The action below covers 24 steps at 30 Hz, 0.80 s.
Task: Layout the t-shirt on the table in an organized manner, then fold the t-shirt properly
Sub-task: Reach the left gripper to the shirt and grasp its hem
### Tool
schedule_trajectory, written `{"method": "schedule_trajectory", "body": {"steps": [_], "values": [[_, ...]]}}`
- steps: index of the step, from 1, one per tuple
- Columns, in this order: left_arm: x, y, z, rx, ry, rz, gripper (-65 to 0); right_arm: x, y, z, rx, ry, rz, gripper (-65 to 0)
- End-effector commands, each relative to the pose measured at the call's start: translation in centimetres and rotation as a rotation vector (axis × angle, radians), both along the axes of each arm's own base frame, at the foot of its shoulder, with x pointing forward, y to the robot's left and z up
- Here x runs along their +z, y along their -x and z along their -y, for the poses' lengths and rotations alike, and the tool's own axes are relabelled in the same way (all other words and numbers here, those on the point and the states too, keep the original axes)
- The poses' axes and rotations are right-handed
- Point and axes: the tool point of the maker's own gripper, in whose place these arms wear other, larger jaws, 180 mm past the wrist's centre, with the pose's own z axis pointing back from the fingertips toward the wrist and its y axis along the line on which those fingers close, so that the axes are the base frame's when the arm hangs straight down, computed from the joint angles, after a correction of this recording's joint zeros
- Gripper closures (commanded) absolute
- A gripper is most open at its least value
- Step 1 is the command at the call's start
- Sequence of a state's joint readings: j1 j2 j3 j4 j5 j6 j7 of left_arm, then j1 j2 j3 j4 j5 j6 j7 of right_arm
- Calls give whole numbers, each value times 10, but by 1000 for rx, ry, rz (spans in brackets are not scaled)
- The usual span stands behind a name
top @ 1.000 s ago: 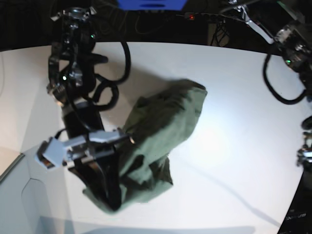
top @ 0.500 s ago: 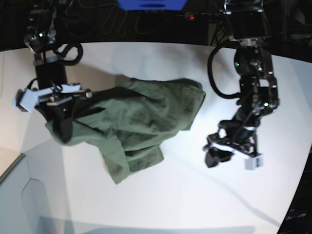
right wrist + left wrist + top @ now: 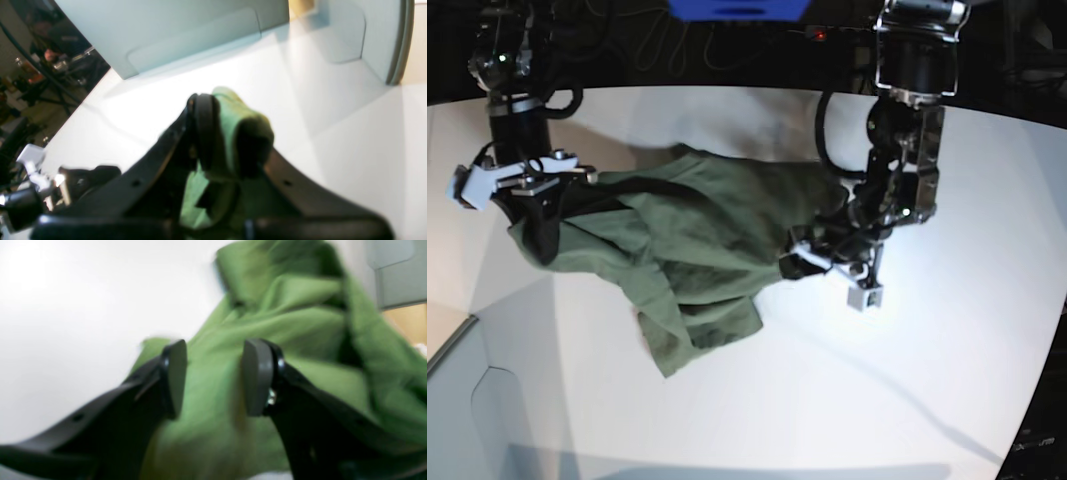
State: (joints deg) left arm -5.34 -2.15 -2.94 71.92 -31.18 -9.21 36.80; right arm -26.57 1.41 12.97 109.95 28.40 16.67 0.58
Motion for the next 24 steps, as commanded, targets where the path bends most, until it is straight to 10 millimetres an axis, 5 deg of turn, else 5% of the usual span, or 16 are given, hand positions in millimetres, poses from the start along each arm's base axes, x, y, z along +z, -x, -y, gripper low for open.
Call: {"method": "schedule_trajectory", "body": {"steps": [1, 7, 11, 14, 19, 24], "values": [[7, -6, -11, 9, -14, 30, -271, 11, -1, 0, 3, -3, 46, 0], [-23, 13, -16, 4, -30, -57, -271, -10, 1, 3, -5, -14, -7, 0], [-44, 33, 25, -88, -14, -126, -262, -19, 2, 4, -9, -20, -29, 0], [-48, 53, 57, -192, -10, -136, -189, -19, 1, 8, 2, 4, -32, 0], [-29, 79, 102, -299, 22, -50, 0, -17, -3, 16, 23, 49, -32, 0], [14, 94, 135, -346, 85, 113, -14, -20, -9, 25, 33, 82, -39, 0]]}}
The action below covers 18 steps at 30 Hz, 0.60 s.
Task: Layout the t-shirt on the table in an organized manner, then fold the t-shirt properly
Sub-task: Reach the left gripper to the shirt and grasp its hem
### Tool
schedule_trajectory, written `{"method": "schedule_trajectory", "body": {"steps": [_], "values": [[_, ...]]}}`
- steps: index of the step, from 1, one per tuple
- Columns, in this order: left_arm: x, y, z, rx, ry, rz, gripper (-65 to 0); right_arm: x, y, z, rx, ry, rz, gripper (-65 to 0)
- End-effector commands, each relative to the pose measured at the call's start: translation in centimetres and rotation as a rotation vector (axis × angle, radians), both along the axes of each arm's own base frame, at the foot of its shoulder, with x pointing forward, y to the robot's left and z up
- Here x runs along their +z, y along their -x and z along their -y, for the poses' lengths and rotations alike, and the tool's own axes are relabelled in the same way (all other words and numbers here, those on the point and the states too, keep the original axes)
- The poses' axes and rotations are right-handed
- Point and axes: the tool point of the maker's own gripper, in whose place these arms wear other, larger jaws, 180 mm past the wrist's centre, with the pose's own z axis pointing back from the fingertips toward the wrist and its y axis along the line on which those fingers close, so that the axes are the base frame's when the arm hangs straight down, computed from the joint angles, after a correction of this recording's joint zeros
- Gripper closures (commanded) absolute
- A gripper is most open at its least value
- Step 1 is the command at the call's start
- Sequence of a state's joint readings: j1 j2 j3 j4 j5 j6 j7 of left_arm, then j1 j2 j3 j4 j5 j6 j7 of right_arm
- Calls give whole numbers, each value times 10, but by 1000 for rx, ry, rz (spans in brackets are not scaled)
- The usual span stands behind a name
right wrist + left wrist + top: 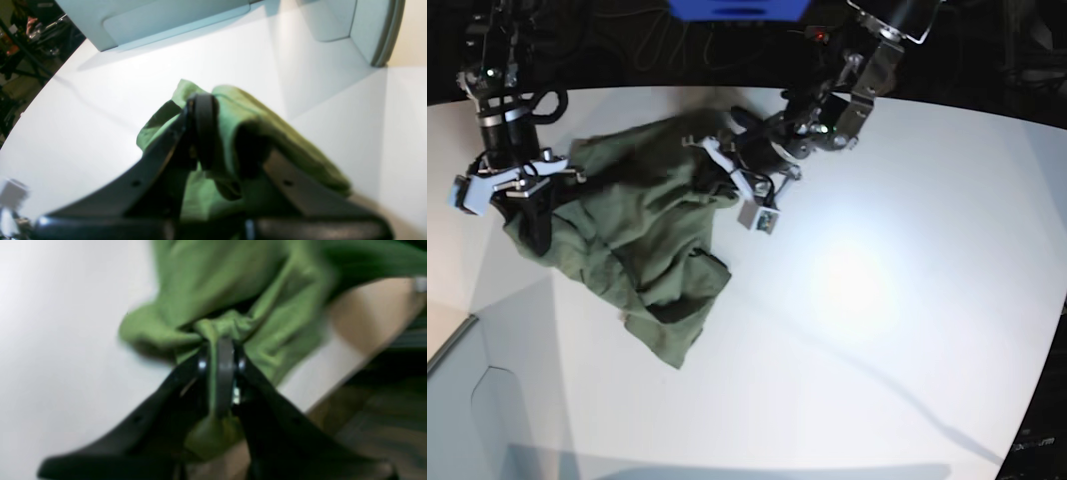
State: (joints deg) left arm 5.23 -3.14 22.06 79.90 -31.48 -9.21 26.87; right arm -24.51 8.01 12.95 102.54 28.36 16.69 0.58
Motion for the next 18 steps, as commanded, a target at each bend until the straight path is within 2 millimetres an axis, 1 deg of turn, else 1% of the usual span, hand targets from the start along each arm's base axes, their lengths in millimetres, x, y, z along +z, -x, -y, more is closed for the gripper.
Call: {"method": "schedule_trajectory", "body": {"steps": [1, 3, 4, 5, 7, 8, 9, 11, 12, 14, 15, 17, 18], "values": [[22, -8, 8, -1, 44, 66, -14, 11, -3, 4, 8, 11, 43, 0], [37, -11, 10, -3, 58, 95, -16, 7, -3, 7, 8, 16, 32, 0], [43, -12, 11, -7, 61, 105, -29, 8, -5, 7, 10, 20, 35, 0], [48, -14, 12, -16, 62, 112, -58, 8, -6, 9, 12, 25, 35, 0], [52, -14, 12, -35, 51, 110, -152, 4, -6, 11, 9, 25, 26, 0], [58, -18, 12, -41, 51, 124, -217, 2, -7, 11, 7, 24, 21, 0], [59, -20, 12, -45, 50, 126, -281, 3, -9, 12, 6, 23, 28, 0], [59, -22, 3, -50, 32, 138, -390, 1, -11, 15, -3, 23, 23, 0], [60, -24, 0, -46, 32, 150, -422, 0, -12, 19, -12, 25, 22, 0], [68, -32, -3, -32, 32, 194, -432, -2, -11, 27, -32, 30, 18, 0], [66, -36, -7, -16, 28, 200, -432, -1, -11, 29, -37, 33, 21, 0], [61, -56, -26, 56, 16, 222, -432, 2, -14, 30, -39, 33, 30, 0], [56, -66, -31, 91, 19, 221, -432, 2, -14, 30, -39, 33, 30, 0]]}}
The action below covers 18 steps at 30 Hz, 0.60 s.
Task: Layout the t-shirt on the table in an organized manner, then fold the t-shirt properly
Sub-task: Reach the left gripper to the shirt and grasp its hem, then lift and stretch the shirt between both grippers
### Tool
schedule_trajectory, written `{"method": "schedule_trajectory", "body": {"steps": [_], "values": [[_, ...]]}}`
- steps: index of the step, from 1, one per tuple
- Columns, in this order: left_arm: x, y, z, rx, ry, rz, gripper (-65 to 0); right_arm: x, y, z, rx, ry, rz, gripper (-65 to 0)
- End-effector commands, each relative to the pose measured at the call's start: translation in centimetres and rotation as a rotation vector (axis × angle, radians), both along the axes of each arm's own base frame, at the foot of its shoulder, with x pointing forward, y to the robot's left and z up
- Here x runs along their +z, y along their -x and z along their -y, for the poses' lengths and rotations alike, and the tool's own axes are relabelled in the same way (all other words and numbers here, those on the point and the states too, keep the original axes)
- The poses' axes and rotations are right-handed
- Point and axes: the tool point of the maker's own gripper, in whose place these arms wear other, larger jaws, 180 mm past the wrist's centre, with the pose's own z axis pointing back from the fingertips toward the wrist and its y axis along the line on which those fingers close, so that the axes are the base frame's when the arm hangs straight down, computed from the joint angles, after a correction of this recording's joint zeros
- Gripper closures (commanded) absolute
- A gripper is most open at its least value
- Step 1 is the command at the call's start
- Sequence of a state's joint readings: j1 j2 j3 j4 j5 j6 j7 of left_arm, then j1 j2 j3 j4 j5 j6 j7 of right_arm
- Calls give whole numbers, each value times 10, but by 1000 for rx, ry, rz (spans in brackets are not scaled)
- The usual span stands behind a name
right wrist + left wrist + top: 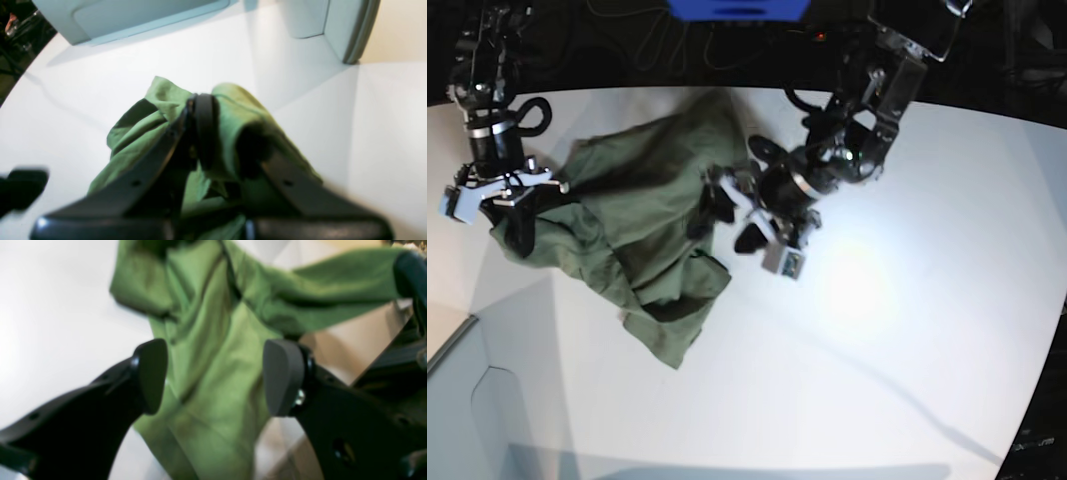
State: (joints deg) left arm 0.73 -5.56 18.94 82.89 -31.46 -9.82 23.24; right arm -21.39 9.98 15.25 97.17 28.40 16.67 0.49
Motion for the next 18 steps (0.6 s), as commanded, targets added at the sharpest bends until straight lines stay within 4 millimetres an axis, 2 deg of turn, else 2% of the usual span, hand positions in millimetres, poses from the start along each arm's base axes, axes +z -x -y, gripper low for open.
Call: {"method": "schedule_trajectory", "body": {"steps": [1, 6, 10, 14, 18], "values": [[7, -21, -3, 51, 24, 31, -432, 17, -5, 1, 7, 5, 61, 0], [-16, -67, 15, 104, 36, -18, -432, 16, -5, 1, 8, 5, 61, 0], [-28, -87, 28, 123, 35, -53, -432, 16, -5, 0, 10, 4, 59, 0], [-44, -98, 32, 156, 24, -81, -432, 16, -5, 0, 10, 4, 58, 0], [-62, -96, 21, 196, 6, -97, -432, 13, -4, 1, 8, 3, 50, 0]]}}
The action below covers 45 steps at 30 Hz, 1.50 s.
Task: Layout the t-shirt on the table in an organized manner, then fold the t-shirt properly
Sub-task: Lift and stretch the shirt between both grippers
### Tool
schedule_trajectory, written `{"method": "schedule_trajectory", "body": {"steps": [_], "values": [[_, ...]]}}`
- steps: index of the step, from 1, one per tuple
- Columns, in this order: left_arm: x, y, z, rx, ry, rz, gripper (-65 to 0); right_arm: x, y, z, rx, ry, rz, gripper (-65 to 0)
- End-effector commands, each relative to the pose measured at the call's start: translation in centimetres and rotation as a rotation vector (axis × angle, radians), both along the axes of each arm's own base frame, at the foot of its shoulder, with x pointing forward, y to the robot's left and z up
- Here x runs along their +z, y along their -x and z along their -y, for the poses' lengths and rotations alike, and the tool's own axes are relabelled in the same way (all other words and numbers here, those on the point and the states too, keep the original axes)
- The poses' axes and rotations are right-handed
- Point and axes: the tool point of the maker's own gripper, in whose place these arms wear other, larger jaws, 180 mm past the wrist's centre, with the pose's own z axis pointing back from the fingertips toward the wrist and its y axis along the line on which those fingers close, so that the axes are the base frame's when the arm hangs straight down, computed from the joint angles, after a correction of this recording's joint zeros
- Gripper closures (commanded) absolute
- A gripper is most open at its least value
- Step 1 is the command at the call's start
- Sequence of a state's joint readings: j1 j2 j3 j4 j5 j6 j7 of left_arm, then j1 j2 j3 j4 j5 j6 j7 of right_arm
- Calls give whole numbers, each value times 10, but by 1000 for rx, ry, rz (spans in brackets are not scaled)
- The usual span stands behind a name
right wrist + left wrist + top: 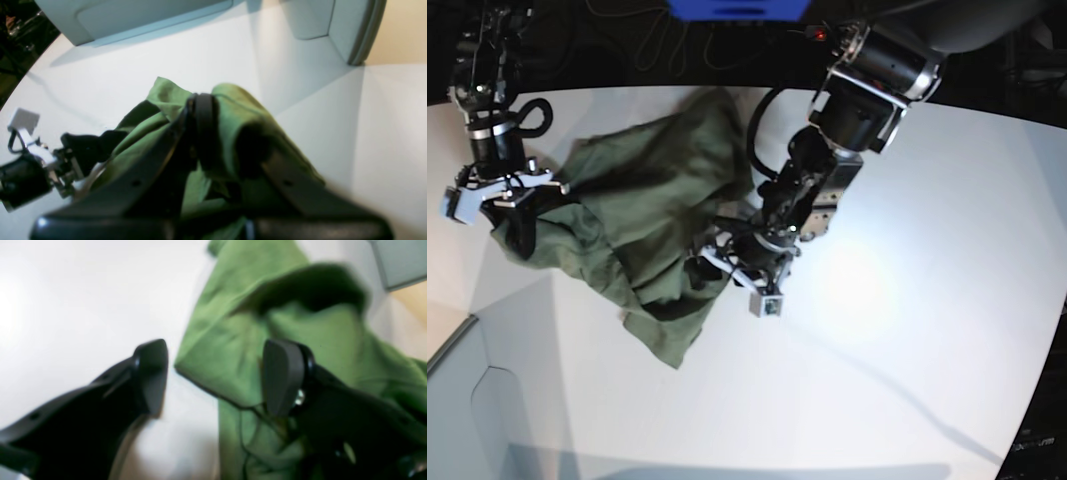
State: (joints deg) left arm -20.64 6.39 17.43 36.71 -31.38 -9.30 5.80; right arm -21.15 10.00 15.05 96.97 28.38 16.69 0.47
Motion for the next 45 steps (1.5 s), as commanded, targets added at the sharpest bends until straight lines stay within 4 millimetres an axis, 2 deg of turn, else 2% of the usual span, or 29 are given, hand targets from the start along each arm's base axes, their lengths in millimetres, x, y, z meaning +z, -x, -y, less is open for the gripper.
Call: {"method": "schedule_trajectory", "body": {"steps": [1, 3, 8, 9, 11, 14, 15, 17, 20, 21, 25, 29, 31, 32, 34, 39, 41, 45], "values": [[14, -12, 6, -2, 15, 32, -432, 11, -2, 2, 3, 2, 43, 0], [9, -9, 6, -1, 10, 25, -432, 4, -1, 4, -2, -2, 26, 0], [10, 1, 26, -80, -21, 69, -420, -4, 1, 6, -7, -7, 6, 0], [10, 3, 29, -93, -26, 77, -388, -4, 0, 6, -7, -7, 7, 0], [11, 4, 35, -105, -23, 80, -281, -4, 0, 6, -7, -7, 7, 0], [12, 4, 36, -105, -21, 80, -34, -4, 0, 6, -8, -6, 7, 0], [14, 3, 35, -101, -17, 84, 0, -4, 0, 6, -8, -6, 7, 0], [24, -3, 35, -97, -6, 112, -18, -3, 0, 7, -8, -5, 9, 0], [65, -26, 14, -51, 26, 224, 0, 2, -6, 10, 1, 13, 23, 0], [76, -28, 7, -29, 36, 255, -2, 3, -6, 10, 0, 14, 24, 0], [140, -44, -44, 121, 6, 419, -1, 14, -13, 16, 12, 44, 49, 0], [214, -44, -82, 196, -16, 602, -1, 28, -26, 18, 14, 50, 91, 0], [243, -40, -92, 215, -22, 673, -1, 39, -32, 16, 19, 56, 125, 0], [250, -37, -98, 226, -26, 689, -1, 45, -36, 14, 24, 57, 142, 0], [256, -32, -121, 276, -41, 705, -1, 57, -44, 9, 38, 61, 158, 0], [249, -20, -186, 409, -91, 689, -1, 94, -68, 2, 56, 66, 245, 0], [253, -12, -200, 425, -108, 701, -1, 104, -72, 0, 59, 68, 274, 0], [249, 12, -219, 432, -163, 696, -1, 117, -72, -6, 72, 71, 308, 0]]}}
